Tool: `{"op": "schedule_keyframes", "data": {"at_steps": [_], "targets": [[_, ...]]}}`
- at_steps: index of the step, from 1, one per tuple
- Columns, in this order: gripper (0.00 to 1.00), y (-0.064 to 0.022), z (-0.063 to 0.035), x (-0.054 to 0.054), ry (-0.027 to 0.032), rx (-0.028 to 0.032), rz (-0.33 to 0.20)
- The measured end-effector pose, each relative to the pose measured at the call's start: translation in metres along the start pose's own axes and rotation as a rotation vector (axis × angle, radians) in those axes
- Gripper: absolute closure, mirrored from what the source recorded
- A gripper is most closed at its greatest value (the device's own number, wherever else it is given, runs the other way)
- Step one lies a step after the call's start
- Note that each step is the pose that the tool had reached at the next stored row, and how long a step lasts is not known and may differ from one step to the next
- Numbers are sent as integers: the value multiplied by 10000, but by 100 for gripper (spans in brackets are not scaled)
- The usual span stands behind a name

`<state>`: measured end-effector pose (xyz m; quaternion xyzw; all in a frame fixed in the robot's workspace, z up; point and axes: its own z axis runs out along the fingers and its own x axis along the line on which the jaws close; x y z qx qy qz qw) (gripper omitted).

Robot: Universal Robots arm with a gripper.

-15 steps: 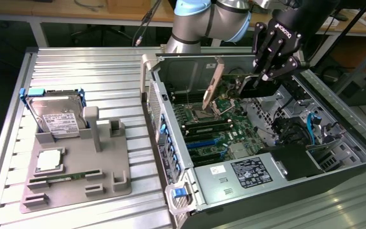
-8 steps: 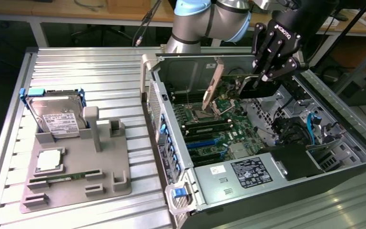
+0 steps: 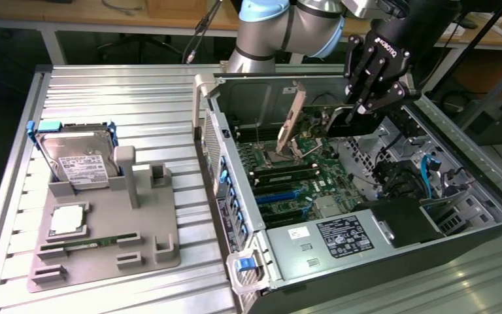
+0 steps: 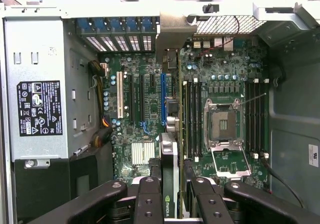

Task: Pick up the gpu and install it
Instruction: 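Insert the gpu into the slot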

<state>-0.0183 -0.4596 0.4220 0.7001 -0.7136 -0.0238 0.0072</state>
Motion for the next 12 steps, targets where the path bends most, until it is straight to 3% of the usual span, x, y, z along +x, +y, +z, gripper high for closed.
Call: {"op": "schedule_keyframes", "data": {"at_steps": [12], "targets": [[73, -1, 24, 1, 0, 1, 0]]}}
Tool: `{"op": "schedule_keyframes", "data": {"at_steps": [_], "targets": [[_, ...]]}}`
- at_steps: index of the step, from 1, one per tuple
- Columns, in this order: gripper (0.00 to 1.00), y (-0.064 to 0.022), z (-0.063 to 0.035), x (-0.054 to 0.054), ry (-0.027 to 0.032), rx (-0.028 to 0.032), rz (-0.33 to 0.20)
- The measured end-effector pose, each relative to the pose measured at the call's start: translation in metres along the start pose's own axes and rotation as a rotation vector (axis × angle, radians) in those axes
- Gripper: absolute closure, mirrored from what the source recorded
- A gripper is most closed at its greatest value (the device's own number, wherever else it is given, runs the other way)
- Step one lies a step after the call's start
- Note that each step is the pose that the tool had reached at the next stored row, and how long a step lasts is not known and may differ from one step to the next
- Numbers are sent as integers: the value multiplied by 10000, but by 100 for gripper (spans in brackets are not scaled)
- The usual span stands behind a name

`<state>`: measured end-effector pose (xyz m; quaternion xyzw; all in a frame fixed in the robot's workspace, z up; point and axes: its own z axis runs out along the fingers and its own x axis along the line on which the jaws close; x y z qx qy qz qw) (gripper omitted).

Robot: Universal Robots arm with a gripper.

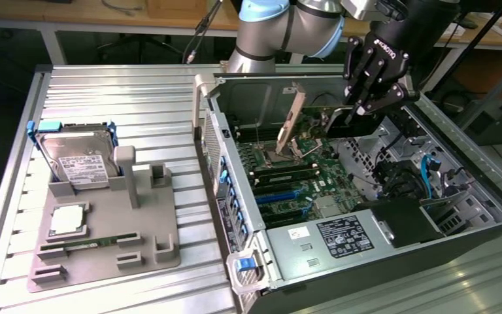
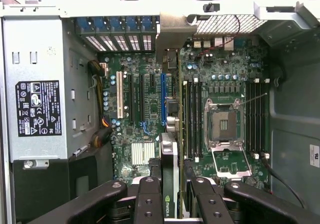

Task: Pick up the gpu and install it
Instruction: 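Insert the gpu into the slot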

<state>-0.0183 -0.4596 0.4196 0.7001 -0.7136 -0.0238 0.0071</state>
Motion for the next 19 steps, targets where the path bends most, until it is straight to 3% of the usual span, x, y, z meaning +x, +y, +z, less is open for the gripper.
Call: {"op": "schedule_keyframes", "data": {"at_steps": [19], "targets": [[73, -2, 42, 1, 0, 4, 0]]}}
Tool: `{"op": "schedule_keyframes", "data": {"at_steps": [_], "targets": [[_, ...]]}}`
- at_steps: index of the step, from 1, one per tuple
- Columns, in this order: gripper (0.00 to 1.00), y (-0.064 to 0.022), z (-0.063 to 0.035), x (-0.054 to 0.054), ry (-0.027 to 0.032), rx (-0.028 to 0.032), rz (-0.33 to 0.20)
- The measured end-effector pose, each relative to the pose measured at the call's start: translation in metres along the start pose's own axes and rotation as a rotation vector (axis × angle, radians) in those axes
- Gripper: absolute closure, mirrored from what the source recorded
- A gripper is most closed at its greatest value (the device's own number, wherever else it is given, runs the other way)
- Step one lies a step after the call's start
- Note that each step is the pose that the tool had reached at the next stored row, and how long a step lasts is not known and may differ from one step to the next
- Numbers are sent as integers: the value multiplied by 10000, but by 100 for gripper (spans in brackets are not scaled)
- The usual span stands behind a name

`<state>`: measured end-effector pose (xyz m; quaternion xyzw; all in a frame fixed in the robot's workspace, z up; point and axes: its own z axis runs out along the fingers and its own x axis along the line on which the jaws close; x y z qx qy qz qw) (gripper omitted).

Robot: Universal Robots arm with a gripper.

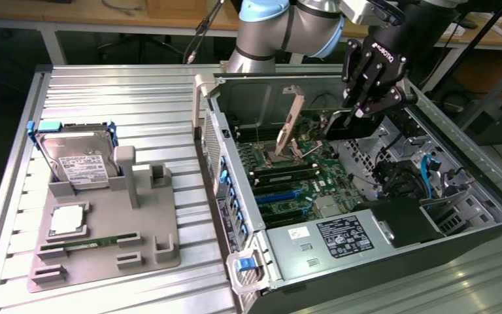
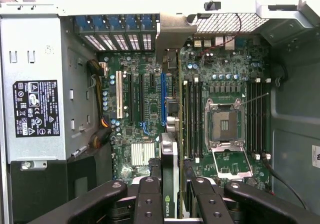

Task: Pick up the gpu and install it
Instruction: 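Insert the gpu into the slot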

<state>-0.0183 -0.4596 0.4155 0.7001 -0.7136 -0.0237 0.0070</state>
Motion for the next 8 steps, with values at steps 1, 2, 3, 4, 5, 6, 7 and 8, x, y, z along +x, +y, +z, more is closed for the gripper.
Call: {"op": "schedule_keyframes", "data": {"at_steps": [1, 2, 3, 4, 5, 6, 7, 8], "targets": [[73, 0, 2, 0, 0, 0, 0], [73, 0, 3, 0, 1, 0, 0], [73, 0, 5, 0, 0, 0, 0], [73, 0, 7, 0, 0, 1, 1], [73, 1, 9, 0, -1, 1, 1], [73, 0, 10, 0, 0, 1, 1], [73, 0, 12, 0, 0, 1, 1], [73, 0, 14, 0, 0, 1, 1]]}}
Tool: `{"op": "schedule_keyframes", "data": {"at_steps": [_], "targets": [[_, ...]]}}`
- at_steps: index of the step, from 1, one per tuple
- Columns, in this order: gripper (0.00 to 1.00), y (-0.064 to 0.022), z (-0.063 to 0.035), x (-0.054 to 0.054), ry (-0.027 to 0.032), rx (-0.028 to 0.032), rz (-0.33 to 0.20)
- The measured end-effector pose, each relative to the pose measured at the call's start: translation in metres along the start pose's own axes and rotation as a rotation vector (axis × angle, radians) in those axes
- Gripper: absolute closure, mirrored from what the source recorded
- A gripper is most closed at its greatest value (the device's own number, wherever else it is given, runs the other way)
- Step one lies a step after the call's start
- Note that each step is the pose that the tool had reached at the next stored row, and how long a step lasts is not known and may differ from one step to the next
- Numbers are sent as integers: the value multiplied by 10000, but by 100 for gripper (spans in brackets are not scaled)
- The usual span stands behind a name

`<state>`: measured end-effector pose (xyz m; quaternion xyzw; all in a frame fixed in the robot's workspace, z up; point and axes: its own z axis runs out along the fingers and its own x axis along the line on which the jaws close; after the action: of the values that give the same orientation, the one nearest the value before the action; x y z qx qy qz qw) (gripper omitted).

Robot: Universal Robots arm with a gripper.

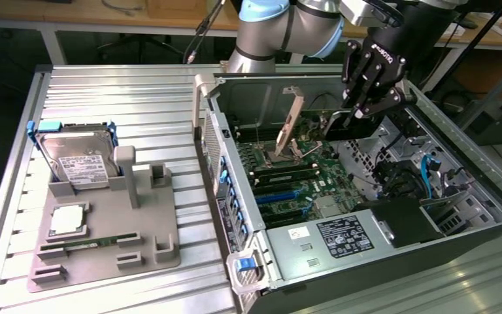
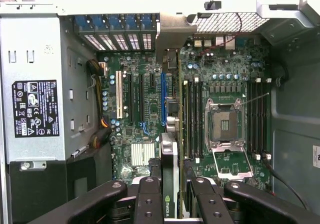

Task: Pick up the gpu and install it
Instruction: 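Insert the gpu into the slot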

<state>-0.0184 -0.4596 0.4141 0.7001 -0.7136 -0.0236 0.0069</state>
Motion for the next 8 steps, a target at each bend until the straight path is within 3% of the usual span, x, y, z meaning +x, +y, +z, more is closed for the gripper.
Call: {"op": "schedule_keyframes", "data": {"at_steps": [8], "targets": [[73, -1, 15, 0, 0, 2, -1]]}}
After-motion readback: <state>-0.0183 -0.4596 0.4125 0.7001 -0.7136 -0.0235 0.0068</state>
